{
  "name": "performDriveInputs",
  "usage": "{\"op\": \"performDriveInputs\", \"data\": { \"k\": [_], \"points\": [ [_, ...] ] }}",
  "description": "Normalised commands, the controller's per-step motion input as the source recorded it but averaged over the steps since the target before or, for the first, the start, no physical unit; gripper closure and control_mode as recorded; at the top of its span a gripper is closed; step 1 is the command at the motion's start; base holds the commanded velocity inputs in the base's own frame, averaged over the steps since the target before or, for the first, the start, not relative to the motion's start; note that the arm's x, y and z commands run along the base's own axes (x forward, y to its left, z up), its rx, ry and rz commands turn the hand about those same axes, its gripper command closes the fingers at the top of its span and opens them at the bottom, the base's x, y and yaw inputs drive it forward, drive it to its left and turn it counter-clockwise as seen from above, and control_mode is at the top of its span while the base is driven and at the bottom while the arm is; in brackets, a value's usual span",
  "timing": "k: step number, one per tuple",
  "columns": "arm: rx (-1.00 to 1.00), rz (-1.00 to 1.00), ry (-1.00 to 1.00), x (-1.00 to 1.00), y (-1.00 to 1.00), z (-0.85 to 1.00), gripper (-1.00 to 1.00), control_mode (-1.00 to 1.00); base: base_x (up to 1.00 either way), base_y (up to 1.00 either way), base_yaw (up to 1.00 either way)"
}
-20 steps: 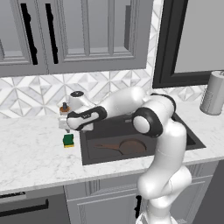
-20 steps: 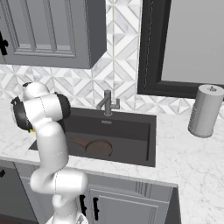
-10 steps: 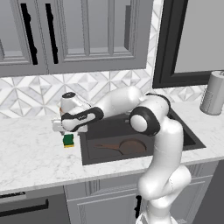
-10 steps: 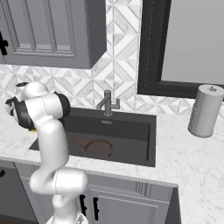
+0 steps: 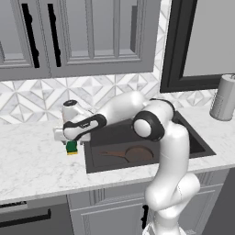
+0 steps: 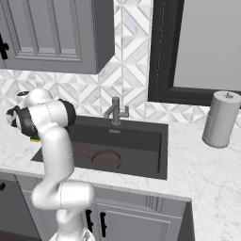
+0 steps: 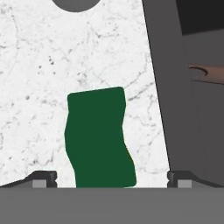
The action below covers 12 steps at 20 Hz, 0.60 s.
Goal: Pick the pan and sponge and place them into the sink. Then turn on the water.
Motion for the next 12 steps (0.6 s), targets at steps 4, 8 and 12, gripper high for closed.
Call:
{"op": "performDriveInputs", "data": {
  "k": [4, 8, 12],
  "points": [
    [0.00, 0.00, 0.00, 0.00, 0.05, -0.20, -1.00, -1.00, 0.00, 0.00, 0.00],
    [0.00, 0.00, 0.00, 0.00, 0.11, -0.17, -1.00, -1.00, 0.00, 0.00, 0.00],
    [0.00, 0.00, 0.00, 0.00, 0.05, -0.23, -1.00, -1.00, 0.00, 0.00, 0.00]
  ]
}}
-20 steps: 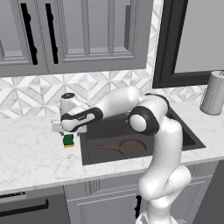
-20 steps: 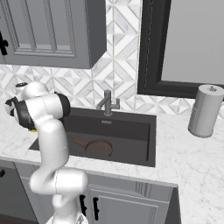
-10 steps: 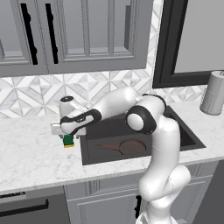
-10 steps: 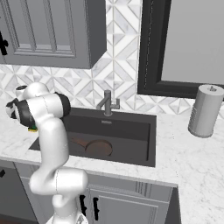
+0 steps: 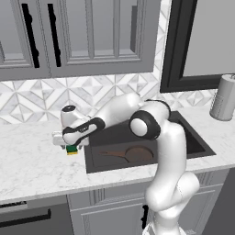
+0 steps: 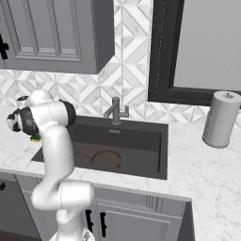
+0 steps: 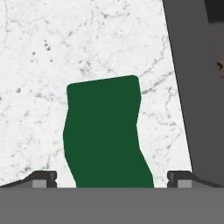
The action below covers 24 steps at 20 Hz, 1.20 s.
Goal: Pick the pan and sponge and place them into the sink. Then turn on the water.
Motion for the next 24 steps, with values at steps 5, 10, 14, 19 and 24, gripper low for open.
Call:
{"op": "performDriveInputs", "data": {
  "k": [5, 10, 14, 19, 24],
  "points": [
    [0.00, 0.00, 0.00, 0.00, 0.00, -0.22, -1.00, -1.00, 0.00, 0.00, 0.00],
    [0.00, 0.00, 0.00, 0.00, 0.00, -0.25, -1.00, -1.00, 0.00, 0.00, 0.00],
    [0.00, 0.00, 0.00, 0.00, 0.00, -0.09, 1.00, -1.00, 0.00, 0.00, 0.00],
    [0.00, 0.00, 0.00, 0.00, 0.00, -0.01, 1.00, -1.00, 0.00, 0.00, 0.00],
    [0.00, 0.01, -0.04, -0.13, -0.27, 0.17, 1.00, -1.00, 0.00, 0.00, 0.00]
  ]
}}
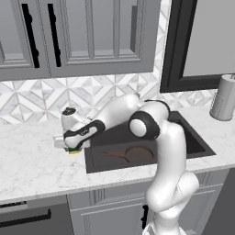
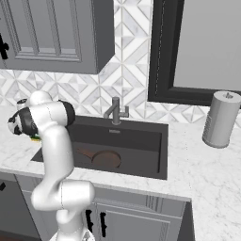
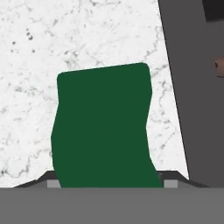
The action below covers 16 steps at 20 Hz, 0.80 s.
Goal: Pick the pan and sponge and place them into the sink. Then turn on the water.
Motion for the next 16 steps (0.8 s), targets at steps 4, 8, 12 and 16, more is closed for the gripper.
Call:
{"op": "performDriveInputs", "data": {
  "k": [4, 8, 12, 16],
  "points": [
    [0.00, -0.05, 0.01, -0.20, -0.81, 0.69, 1.00, -1.00, 0.00, 0.00, 0.00],
    [0.00, -0.20, 0.15, -0.13, -1.00, 0.35, 1.00, -1.00, 0.00, 0.00, 0.00],
    [0.00, -0.26, 0.18, -0.01, -1.00, 0.08, 1.00, -1.00, 0.00, 0.00, 0.00],
    [0.00, -0.27, 0.12, 0.03, -1.00, -0.20, 1.00, -1.00, 0.00, 0.00, 0.00]
  ]
}}
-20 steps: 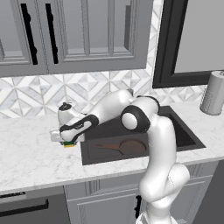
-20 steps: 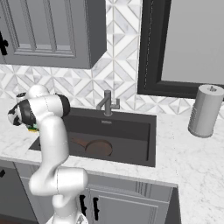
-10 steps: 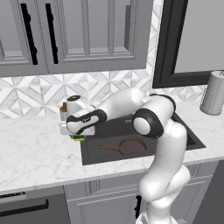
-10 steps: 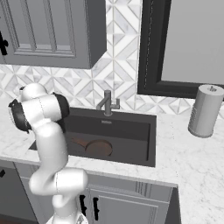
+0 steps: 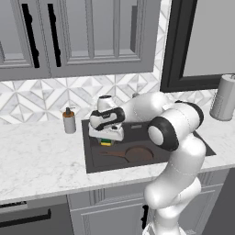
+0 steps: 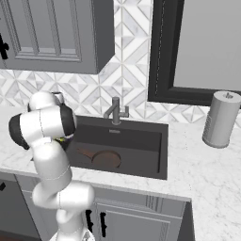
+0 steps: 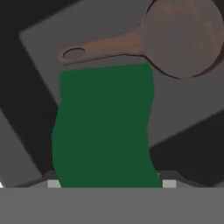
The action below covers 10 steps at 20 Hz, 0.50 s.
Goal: Pick the pan and sponge and place them into the sink. Then turn on the water.
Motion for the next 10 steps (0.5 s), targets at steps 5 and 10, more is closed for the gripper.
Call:
{"op": "performDriveInputs", "data": {
  "k": [5, 10],
  "points": [
    [0.00, -0.25, 0.06, 0.00, -0.99, -0.52, 1.00, -1.00, 0.00, 0.00, 0.00],
    [-0.10, -0.16, 0.02, 0.05, -0.65, -0.77, 1.00, -1.00, 0.00, 0.00, 0.00]
  ]
}}
